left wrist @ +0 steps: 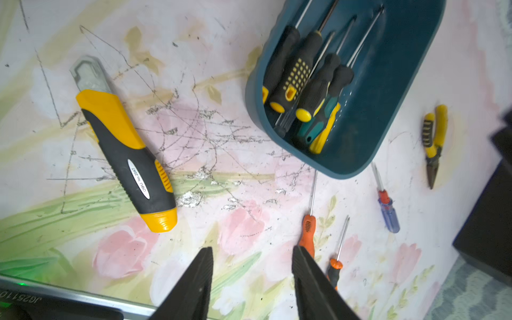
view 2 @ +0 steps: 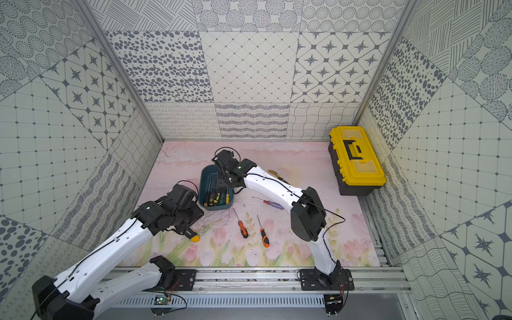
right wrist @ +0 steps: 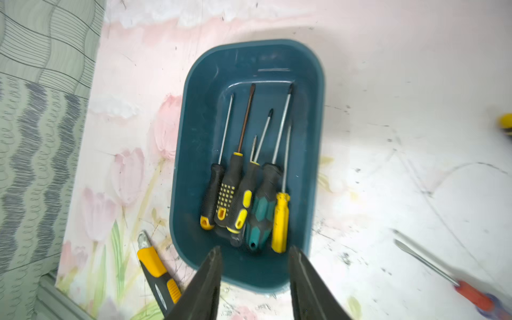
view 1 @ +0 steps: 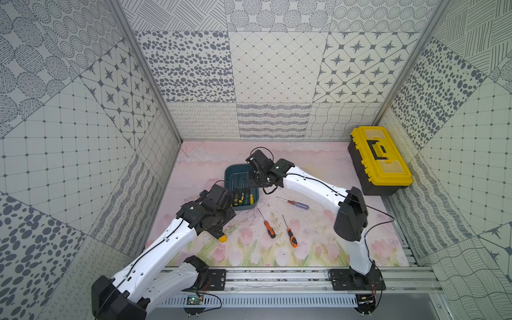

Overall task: Put the screwdriver on the desktop into the storage box
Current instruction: Pick up the screwdriver from the center of the board.

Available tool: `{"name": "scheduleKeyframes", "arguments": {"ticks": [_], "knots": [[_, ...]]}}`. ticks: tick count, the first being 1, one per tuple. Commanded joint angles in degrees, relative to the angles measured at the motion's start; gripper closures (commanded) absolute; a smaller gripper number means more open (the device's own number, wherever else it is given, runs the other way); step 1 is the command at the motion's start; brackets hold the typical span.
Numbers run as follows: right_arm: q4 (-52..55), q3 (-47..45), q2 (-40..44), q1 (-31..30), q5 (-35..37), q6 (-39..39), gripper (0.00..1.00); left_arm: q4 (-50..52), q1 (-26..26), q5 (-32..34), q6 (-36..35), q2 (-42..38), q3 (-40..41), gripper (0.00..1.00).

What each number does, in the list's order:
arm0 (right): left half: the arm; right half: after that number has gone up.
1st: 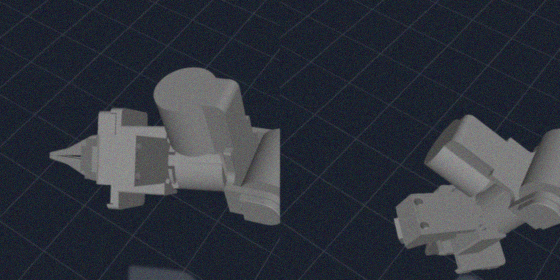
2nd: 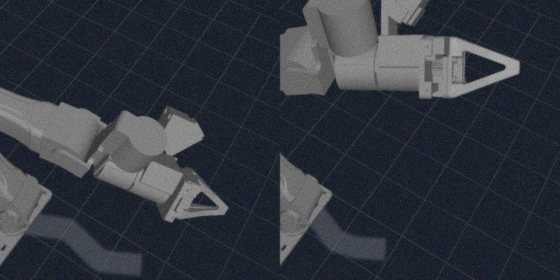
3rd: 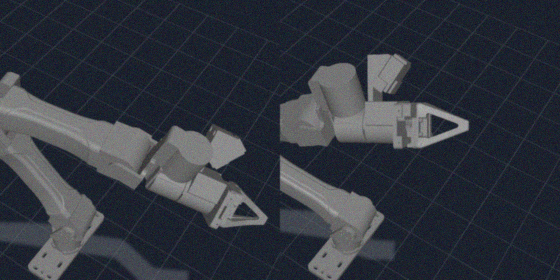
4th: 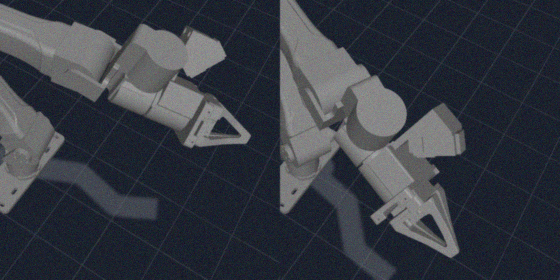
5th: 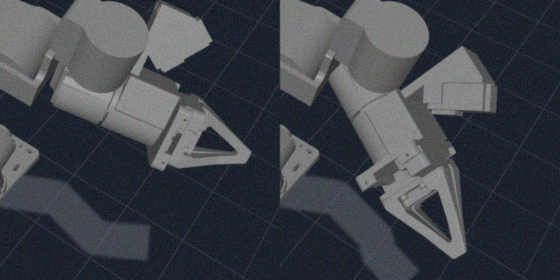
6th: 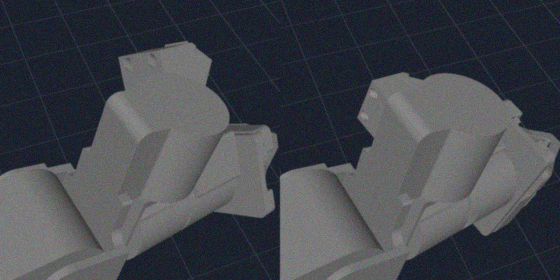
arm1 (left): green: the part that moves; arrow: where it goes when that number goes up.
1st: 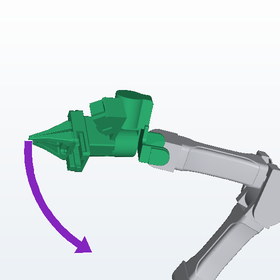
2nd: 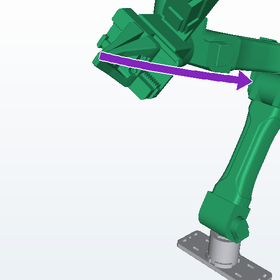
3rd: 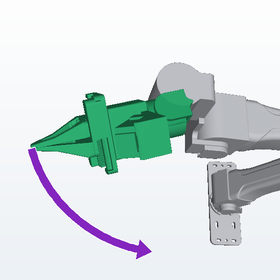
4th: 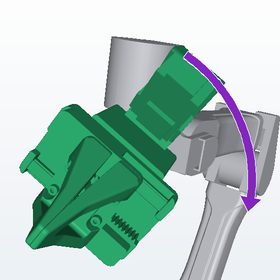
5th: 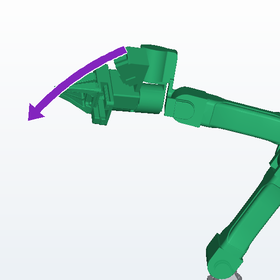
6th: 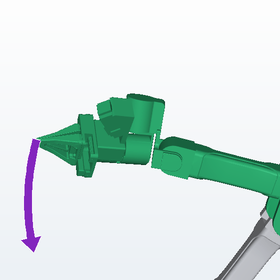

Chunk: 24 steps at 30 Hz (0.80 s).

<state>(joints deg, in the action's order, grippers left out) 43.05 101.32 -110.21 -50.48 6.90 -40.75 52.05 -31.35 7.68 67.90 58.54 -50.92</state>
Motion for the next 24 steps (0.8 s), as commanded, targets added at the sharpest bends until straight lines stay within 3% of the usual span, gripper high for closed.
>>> {"name": "scheduleKeyframes", "arguments": {"ticks": [1,6,10,16,24], "knots": [[-10.4,-14.2,10.1,3.5,0.5,-1.8,0.56,3.2,-9.6,2.6,4.7,8.6,-4.1,0.46],[-10.8,-33.6,23.1,9.4,-0.7,-4.5,0.57,2.7,-17.7,1.6,4.3,19.9,-9.6,0.39],[-10.7,-43.4,31.9,13.3,-0.4,-4.8,0.57,3.5,-22.1,0.5,1.4,30.0,-16.2,0.37],[-8.7,-50.6,39.6,16.1,-0.8,-4.5,0.58,3.2,-24.8,-1.2,-0.1,42.8,-22.1,0.38],[-7.0,-53.6,43.4,16.6,-1.4,-4.7,0.58,4.2,-24.5,1.4,-1.5,50.9,-27.4,0.46]]}}
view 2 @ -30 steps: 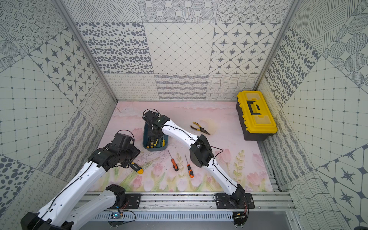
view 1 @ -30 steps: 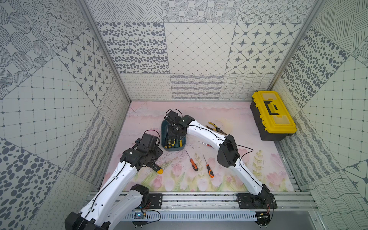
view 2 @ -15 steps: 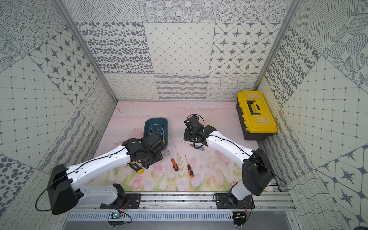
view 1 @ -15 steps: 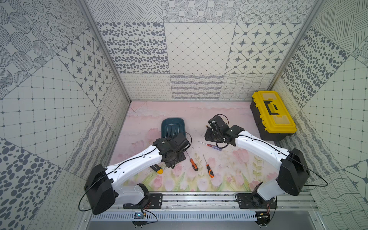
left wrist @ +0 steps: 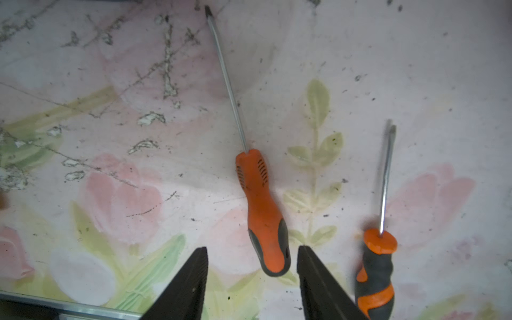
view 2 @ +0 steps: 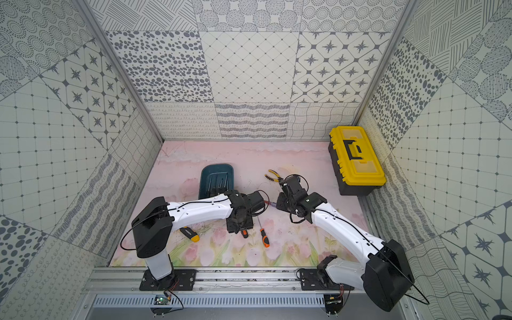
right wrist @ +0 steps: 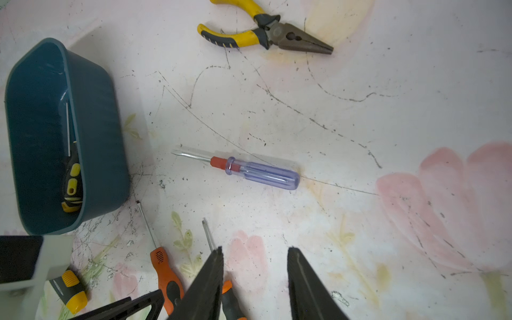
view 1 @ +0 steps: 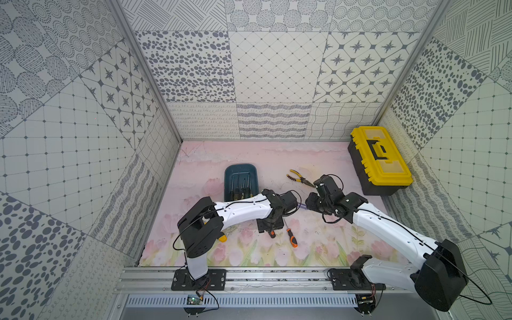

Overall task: Put the screwdriver on the desktop into the storage box
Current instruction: Pick up the screwdriver from the center of the board.

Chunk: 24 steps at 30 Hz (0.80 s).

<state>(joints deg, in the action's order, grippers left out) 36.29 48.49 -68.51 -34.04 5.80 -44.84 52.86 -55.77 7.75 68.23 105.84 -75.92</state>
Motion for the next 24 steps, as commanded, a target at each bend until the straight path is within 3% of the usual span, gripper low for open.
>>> {"name": "scheduleKeyframes", "arguments": {"ticks": [1,8,24], "knots": [[0.0,-0.9,2.1,0.2,-0.3,-0.5,0.58,3.1,0.1,1.3,-1.7,4.2,-2.4,0.48],[0.5,-1.7,3.3,0.6,-0.6,-0.2,0.59,-1.4,2.0,0.4,-0.7,6.6,-1.2,0.61],[0.4,-1.1,1.9,0.8,-2.8,0.0,0.60,-11.2,3.4,-2.0,0.2,4.2,6.7,0.87]]}}
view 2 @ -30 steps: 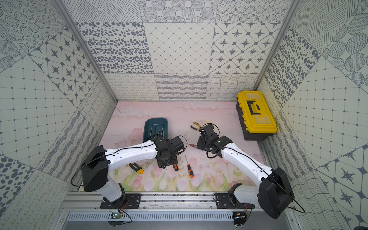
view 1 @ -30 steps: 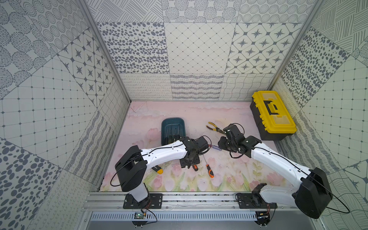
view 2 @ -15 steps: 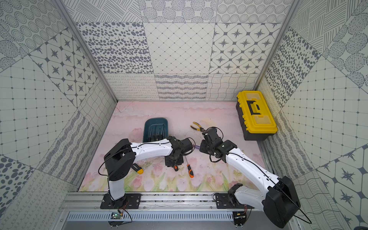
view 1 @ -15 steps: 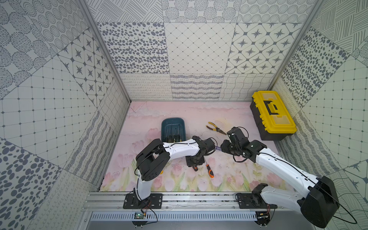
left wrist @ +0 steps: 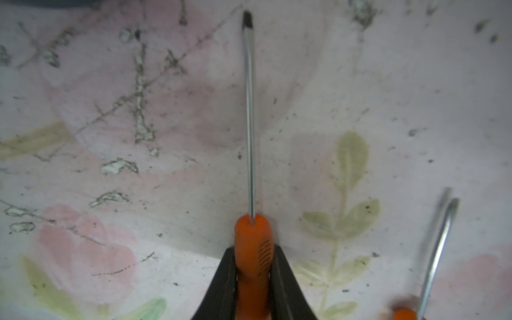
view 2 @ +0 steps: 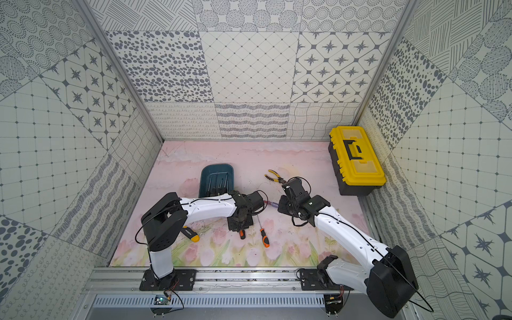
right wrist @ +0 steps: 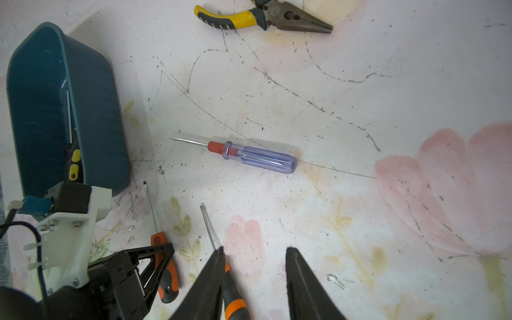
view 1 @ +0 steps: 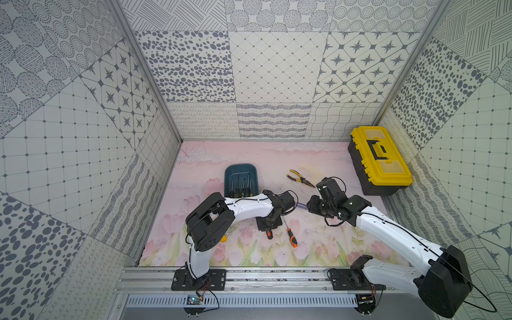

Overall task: Put the screwdriver on the desktop into the storage box
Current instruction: Pick up the screwdriver from the center of the board, then place the screwdriver in the storage box.

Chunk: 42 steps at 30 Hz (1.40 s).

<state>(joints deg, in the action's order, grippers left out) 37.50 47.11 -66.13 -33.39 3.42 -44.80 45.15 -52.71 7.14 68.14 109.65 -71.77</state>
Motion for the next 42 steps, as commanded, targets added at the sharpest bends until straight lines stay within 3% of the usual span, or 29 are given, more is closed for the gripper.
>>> {"name": "scheduleKeyframes", "arguments": {"ticks": [1,10,18,21,28,36,42], "knots": [[-0.8,0.3,-0.5,0.2,-0.5,-0.1,0.60,-3.5,0.1,-1.5,0.1,0.0,2.6,0.89],[-0.8,0.3,-1.4,0.2,-0.7,-0.4,0.61,-0.8,-3.8,-0.2,-2.2,-2.4,-0.3,1.00],[-0.8,0.0,-0.5,0.2,0.6,-1.2,0.61,5.0,-5.4,5.3,-7.5,-7.9,-5.0,1.00],[-0.9,1.0,-1.6,0.2,0.8,-1.0,0.61,8.1,-2.3,8.3,-12.0,-12.5,-5.6,1.00],[-2.9,4.5,-6.7,0.2,0.7,-1.1,0.62,9.2,10.8,5.1,-25.5,-17.9,-5.8,1.00],[-3.6,7.9,-12.8,0.2,0.2,-1.6,0.63,6.4,21.9,-0.2,-37.2,-11.8,-8.7,1.00],[-3.4,8.2,-14.4,0.1,0.6,-2.9,0.63,4.2,26.1,-2.7,-40.8,-6.5,-11.3,1.00]]}}
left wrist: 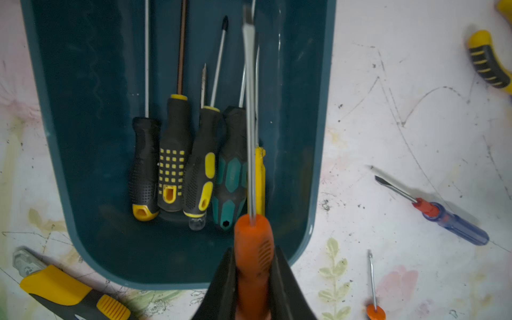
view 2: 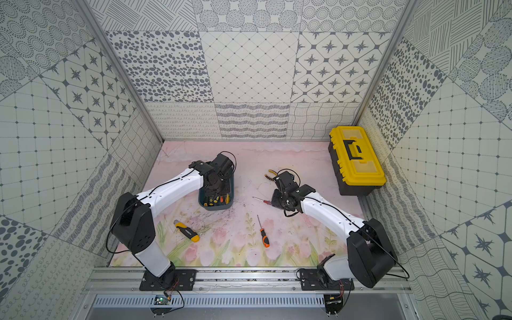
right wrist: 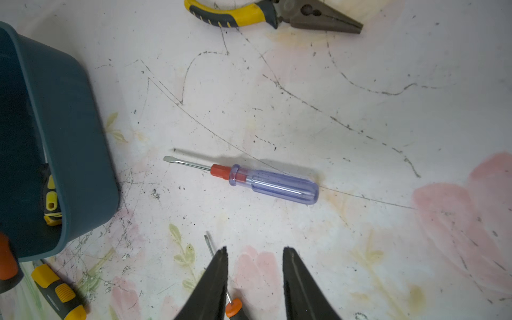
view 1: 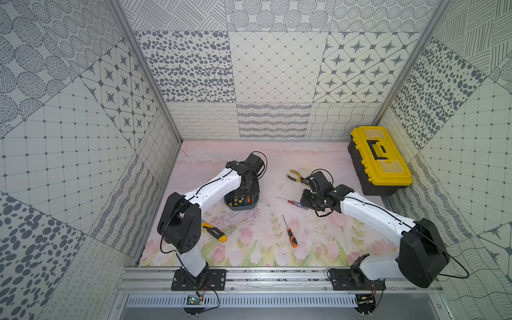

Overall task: Put the screwdriver on the desktop into the storage box
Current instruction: Place the screwdriver in the storage box, then pick up the screwdriver from the center of the board.

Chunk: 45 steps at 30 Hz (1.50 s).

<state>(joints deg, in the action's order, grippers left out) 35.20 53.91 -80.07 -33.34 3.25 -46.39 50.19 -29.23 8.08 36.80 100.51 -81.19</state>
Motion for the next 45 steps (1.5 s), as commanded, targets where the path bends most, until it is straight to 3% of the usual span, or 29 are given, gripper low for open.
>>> {"name": "scheduleKeyframes", "arguments": {"ticks": [1,5,12,17,22,27,32,45], "knots": [[-1.0,1.3,-0.6,0.1,1.0,-1.4,0.63,-1.0,2.8,-4.0,-9.9,3.5,-2.0,1.00],[-0.8,1.3,-1.0,0.0,1.3,-1.9,0.63,-2.0,3.0,-5.7,-10.8,7.3,-2.5,0.96],[0.3,1.7,-1.8,-0.4,0.9,-1.1,0.59,-4.2,3.2,-6.9,-10.1,10.6,-2.9,0.67],[1.6,2.4,-2.4,-2.3,-0.9,2.1,0.56,-4.2,3.1,-7.0,-8.4,8.5,-3.1,0.56],[5.3,4.2,-4.2,-6.7,-4.9,7.6,0.54,-6.7,3.0,-6.8,-1.9,0.8,0.8,0.54],[12.5,5.8,-5.2,-12.5,-9.1,12.9,0.54,-11.3,3.1,-7.8,11.6,-9.7,9.4,0.54],[14.1,3.2,-5.9,-17.7,-9.7,12.3,0.55,-14.8,3.0,-8.6,24.0,-18.5,18.9,0.54],[12.1,7.2,-18.8,-19.2,-5.8,11.3,0.61,-13.3,3.1,-6.9,28.3,-26.5,24.8,0.54]]}}
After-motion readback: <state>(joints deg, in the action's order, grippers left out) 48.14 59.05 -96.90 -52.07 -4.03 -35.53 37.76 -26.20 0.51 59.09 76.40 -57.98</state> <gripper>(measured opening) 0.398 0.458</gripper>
